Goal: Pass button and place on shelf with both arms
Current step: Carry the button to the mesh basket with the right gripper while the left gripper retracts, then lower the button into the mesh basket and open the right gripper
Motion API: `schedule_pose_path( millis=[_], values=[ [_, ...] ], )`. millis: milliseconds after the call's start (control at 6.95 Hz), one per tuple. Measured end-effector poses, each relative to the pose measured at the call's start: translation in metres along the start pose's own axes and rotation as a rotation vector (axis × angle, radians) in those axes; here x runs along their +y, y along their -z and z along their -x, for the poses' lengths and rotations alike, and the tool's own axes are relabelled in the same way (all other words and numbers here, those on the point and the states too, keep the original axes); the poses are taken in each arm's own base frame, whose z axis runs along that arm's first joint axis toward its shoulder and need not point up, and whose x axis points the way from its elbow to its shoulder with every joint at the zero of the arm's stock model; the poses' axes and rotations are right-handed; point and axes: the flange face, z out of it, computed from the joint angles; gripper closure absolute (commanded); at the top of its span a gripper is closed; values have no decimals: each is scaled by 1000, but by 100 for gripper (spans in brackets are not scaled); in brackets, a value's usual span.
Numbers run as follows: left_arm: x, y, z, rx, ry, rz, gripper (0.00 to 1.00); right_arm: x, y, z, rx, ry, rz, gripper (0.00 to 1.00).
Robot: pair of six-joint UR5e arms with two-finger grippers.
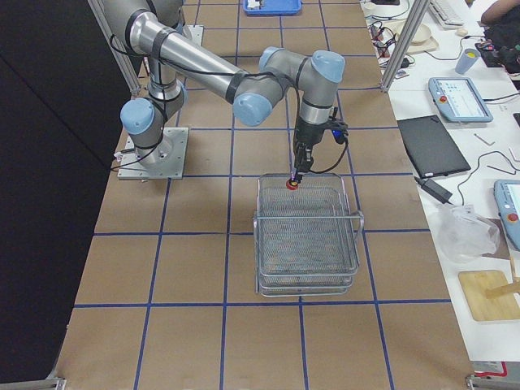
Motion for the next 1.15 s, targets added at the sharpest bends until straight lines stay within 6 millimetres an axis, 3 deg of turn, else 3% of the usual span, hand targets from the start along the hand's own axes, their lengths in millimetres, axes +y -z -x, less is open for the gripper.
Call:
schedule_pose_path(
  millis=[144, 432, 720, 1152],
  values=[
    [1, -2, 0, 26, 13, -8, 1, -6, -11, -4, 1, -8, -4, 71],
    [3, 0, -1, 7, 9, -12, 0, -9, -21, -9, -1, -25, -4, 10],
    [6, 2, -5, -54, -9, -12, 0, -14, -30, -7, -21, -26, 1, 1],
    [5, 2, -6, -61, -12, -12, 0, -7, -24, -6, -39, -20, 18, 1]
  ],
)
